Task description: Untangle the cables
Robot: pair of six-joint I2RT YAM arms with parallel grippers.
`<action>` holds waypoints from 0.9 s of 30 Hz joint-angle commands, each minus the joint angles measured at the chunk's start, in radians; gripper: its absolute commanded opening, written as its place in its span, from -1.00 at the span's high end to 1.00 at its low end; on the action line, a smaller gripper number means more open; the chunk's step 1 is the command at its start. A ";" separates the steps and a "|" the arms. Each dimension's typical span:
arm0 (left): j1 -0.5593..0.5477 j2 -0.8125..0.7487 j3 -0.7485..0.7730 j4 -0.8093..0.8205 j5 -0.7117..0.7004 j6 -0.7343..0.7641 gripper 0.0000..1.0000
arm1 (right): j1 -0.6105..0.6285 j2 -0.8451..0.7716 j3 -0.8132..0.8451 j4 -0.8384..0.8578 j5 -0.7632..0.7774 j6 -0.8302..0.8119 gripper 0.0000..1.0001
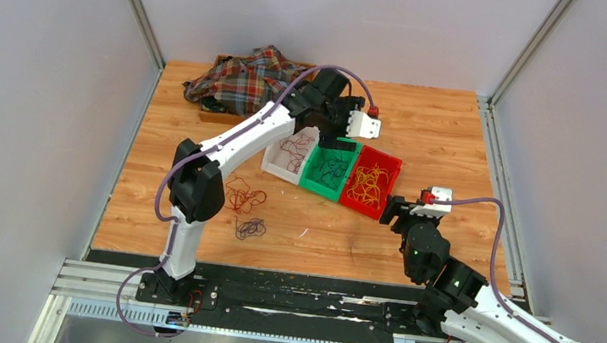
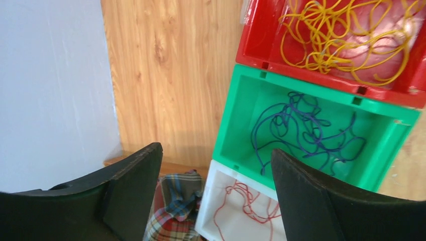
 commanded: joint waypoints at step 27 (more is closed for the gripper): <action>-0.005 0.121 -0.108 0.025 0.026 -0.225 -0.07 | -0.012 0.012 0.036 -0.019 0.000 0.013 0.04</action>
